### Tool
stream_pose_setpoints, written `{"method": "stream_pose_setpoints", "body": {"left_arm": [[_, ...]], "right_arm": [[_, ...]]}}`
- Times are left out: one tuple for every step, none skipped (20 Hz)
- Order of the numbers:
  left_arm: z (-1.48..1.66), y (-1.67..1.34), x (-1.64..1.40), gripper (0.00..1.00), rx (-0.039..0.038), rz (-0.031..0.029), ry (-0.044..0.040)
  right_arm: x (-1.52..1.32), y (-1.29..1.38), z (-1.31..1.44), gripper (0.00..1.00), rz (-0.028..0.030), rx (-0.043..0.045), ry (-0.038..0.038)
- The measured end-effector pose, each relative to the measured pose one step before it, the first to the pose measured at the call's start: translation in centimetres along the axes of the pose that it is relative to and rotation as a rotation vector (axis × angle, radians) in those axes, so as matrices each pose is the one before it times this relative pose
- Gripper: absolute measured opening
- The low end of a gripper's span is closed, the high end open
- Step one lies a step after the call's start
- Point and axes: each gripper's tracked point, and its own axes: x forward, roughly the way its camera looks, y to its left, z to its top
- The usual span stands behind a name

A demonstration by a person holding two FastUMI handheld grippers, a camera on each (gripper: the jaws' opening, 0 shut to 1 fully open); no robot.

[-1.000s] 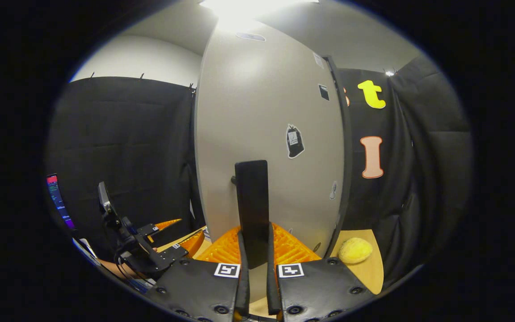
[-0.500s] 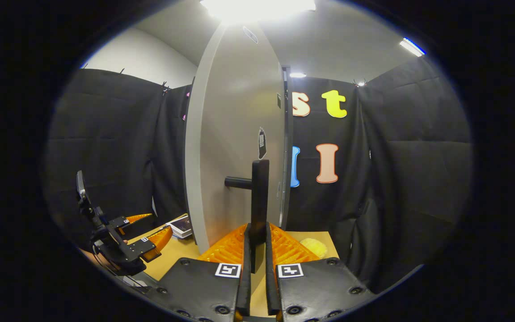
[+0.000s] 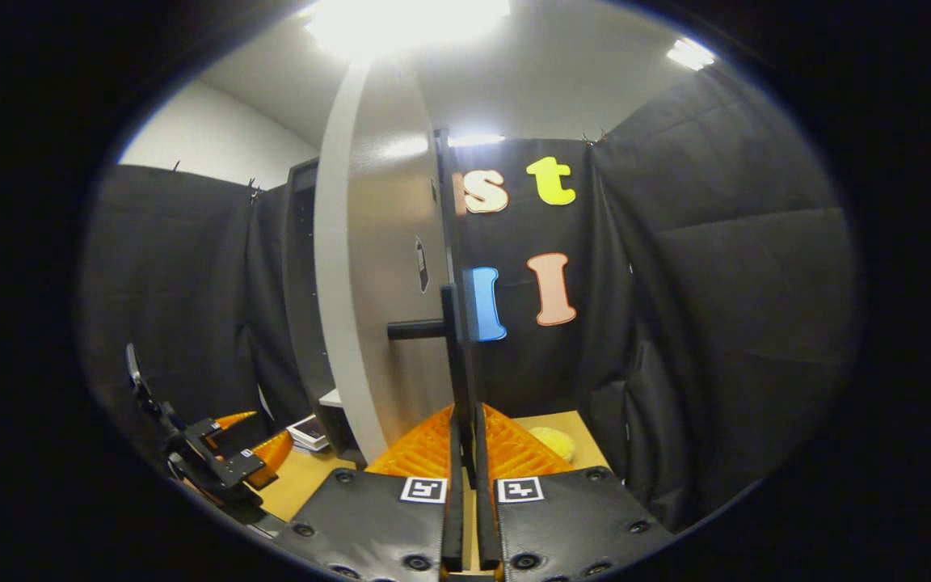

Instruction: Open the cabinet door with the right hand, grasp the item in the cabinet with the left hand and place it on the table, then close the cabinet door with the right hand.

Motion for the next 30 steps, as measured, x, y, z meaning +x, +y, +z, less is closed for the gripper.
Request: {"method": "stream_pose_setpoints", "body": {"left_arm": [[0.235,-0.481,0.167,0.87,-0.00133,-0.00007,-0.00085],[0.262,-0.498,0.319,0.87,-0.00004,-0.00061,-0.00374],[0.39,-0.545,0.377,0.87,0.00163,-0.00008,-0.00551],[0.226,-0.459,0.192,0.87,0.00064,-0.00004,-0.00463],[0.207,-0.6,0.381,0.87,-0.00184,-0.00134,-0.00267],[0.008,-0.763,0.484,0.87,-0.00608,-0.0054,0.0039],[-0.067,-0.712,0.629,0.87,-0.00655,-0.00274,0.00753],[-0.004,-0.6,0.584,0.87,-0.00661,0.00154,0.0065],[-0.012,-0.565,0.75,0.87,-0.00404,0.00014,0.0077],[-0.075,-0.429,0.751,0.87,-0.00111,0.00074,0.0079],[0.097,-0.385,0.854,0.87,0.0022,-0.00097,0.00512],[0.194,-0.307,0.703,0.87,0.00383,0.00299,0.00441],[0.241,-0.164,0.727,0.87,0.00197,0.00084,0.00699],[0.145,-0.074,0.795,0.87,-0.00469,0.00059,0.00369],[0.222,0.079,0.852,0.87,-0.00827,0.00203,0.00489],[0.14,0.185,0.638,0.87,-0.01055,0.00096,0.00354],[0.212,0.311,0.849,0.87,-0.00952,0.00309,0.0003],[0.234,0.402,0.82,0.87,-0.00415,0.00339,0.0012],[0.166,0.421,0.881,0.87,-0.00038,0.0076,0.00365],[0.022,0.365,0.904,0.87,-0.00106,0.00694,0.00028],[0.025,0.369,0.923,0.87,-0.00197,0.0053,0.0028],[-0.232,0.466,1.098,0.87,-0.00258,0.00403,0.00546],[-0.12,0.491,1.075,0.87,-0.00378,0.00409,0.00382],[-0.309,0.244,1.015,0.87,-0.00535,0.00146,0.00448],[-0.167,0.198,0.973,0.87,-0.00895,-0.00226,0.0066],[-0.131,0.114,1.023,0.87,-0.01199,-0.00628,0.00589],[-0.129,0.136,1.013,0.87,-0.01163,-0.00582,0.00479],[-0.277,0.222,1.034,0.87,-0.00867,-0.00519,0.00171],[-0.169,0.233,1.065,0.87,-0.00383,-0.00492,0.00068],[-0.333,0.17,1.138,0.87,0.0023,-0.00266,0.00268]], "right_arm": [[-0.971,0.254,-0.395,0.16,0.02979,0.01894,0.01371],[-0.349,-0.133,0.086,0.19,0.01072,0.0033,0.00437],[-0.878,-0.306,0.24,0.19,0.00381,-0.01056,-0.00015],[-0.549,-0.173,0.261,0.19,0.00814,-0.01872,-0.00243],[-0.379,-0.515,0.139,0.24,-0.00645,-0.01986,-0.00828],[-0.797,-1.387,0.45,0.26,-0.02799,-0.03513,-0.0156],[-0.513,-1.837,0.212,0.26,-0.02889,-0.03641,-0.0122],[-0.33,-1.611,0.005,0.26,-0.02788,-0.0285,-0.00591],[-0.598,-0.818,-0.313,0.42,-0.01883,-0.02291,-0.00511],[-0.286,-0.913,-0.378,0.59,-0.02191,-0.01915,-0.00722],[-0.099,-1.309,-0.118,0.75,-0.03827,-0.02087,-0.01285],[-0.333,-1.609,-0.229,0.92,-0.05019,-0.01524,-0.01415],[0.708,-1.223,-0.54,0.99,-0.04122,-0.01209,-0.01155],[0.263,-0.911,-0.398,0.99,-0.0303,-0.00345,-0.00725],[0.224,-0.424,-0.364,0.99,-0.02068,0.00247,-0.00283],[0.193,-0.317,-0.228,0.99,-0.01442,0.00301,-0.00219],[0.239,-0.265,-0.218,0.99,-0.01332,0.00092,-0.00139],[0.466,-0.355,-0.174,0.99,-0.01271,0.00085,0.00204],[0.593,-0.279,-0.311,0.99,-0.00935,0.00124,0.00467],[0.499,-0.141,-0.141,0.99,-0.01188,0.00455,0.00558],[0.16,-0.056,-0.26,0.99,-0.0132,0.00687,0.01008],[0.221,0.052,-0.163,1.0,-0.00518,0.00701,0.00974],[0.391,0.14,-0.256,0.99,-0.00366,0.00243,0.00991],[0.368,-0.125,-0.198,0.99,-0.0099,-0.005,0.00934],[0.46,-0.287,-0.208,0.99,-0.01561,-0.00696,0.0104],[0.237,-0.237,-0.114,0.96,-0.01866,-0.00156,0.00587],[0.189,0.074,0.029,0.99,-0.01585,0.00575,0.00103],[0.132,0.174,0.119,0.99,-0.01035,0.01162,0.00026],[0.173,0.131,-0.012,0.96,-0.00978,0.01151,-0.00087],[0.303,-0.024,0.042,0.97,-0.01158,0.00714,0.00103]]}}
